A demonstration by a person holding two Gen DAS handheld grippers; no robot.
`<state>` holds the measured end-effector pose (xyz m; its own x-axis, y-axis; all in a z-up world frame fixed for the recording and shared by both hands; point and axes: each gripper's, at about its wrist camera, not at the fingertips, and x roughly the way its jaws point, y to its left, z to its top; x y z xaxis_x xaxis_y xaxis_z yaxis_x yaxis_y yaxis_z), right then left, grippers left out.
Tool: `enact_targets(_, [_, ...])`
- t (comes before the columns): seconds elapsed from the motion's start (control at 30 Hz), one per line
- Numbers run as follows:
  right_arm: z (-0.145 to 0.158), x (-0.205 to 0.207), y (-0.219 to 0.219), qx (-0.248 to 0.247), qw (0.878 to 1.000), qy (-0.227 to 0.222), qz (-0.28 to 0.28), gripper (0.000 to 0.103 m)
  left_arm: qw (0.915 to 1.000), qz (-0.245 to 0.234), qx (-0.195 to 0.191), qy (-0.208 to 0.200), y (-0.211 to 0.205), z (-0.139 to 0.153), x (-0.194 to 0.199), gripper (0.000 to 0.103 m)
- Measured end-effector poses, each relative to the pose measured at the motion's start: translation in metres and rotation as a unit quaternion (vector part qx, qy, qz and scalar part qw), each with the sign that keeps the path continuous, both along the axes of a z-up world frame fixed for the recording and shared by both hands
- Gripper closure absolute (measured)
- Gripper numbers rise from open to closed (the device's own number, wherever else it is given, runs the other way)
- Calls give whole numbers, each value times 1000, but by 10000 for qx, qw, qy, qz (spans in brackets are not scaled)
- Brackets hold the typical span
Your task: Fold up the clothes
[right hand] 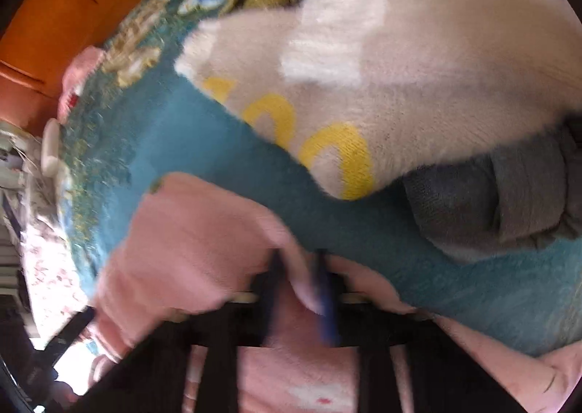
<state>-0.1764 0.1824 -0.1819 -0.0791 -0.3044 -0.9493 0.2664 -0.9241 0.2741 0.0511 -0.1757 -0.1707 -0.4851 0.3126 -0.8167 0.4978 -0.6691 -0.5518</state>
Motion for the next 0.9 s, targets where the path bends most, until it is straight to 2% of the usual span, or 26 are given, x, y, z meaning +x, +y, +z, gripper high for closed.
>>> enact_targets(0.17, [47, 14, 6, -675, 9959, 563, -229, 99, 9999, -61, 41, -80, 6, -8, 1, 55])
enact_targets(0.33, [84, 78, -21, -830, 9880, 1055, 758, 99, 9997, 37, 231, -39, 4, -12, 4, 55])
enact_targets(0.4, [64, 112, -34, -622, 9859, 807, 1327, 99, 9992, 141, 371, -29, 1, -15, 6, 55])
enact_targets(0.5, [23, 143, -45, -433, 9858, 202, 1610, 98, 9987, 218, 459, -45, -1, -17, 11, 55])
enact_targets(0.57, [7, 153, -45, -446, 9867, -108, 1562, 95, 9987, 230, 451, -62, -2, -17, 13, 55])
enact_targets(0.67, [16, 153, -41, -647, 9841, -270, 1634, 91, 9987, 233, 448, -102, -1, -19, 12, 55])
enact_targets(0.73, [35, 145, -30, -917, 9820, -142, 1644, 76, 9989, 194, 415, -127, 0, -21, 9, 55])
enact_targets(0.77, [46, 137, -23, -1005, 9825, 32, 1568, 74, 9990, 161, 381, -150, 1, -21, 9, 55])
enact_targets(0.83, [62, 117, -3, -1017, 9863, 394, 1234, 73, 9991, 131, 359, -187, 2, -23, 9, 55])
enact_targets(0.9, [67, 88, 22, -823, 9927, 616, 626, 73, 9990, 132, 378, -215, 1, -25, 11, 55])
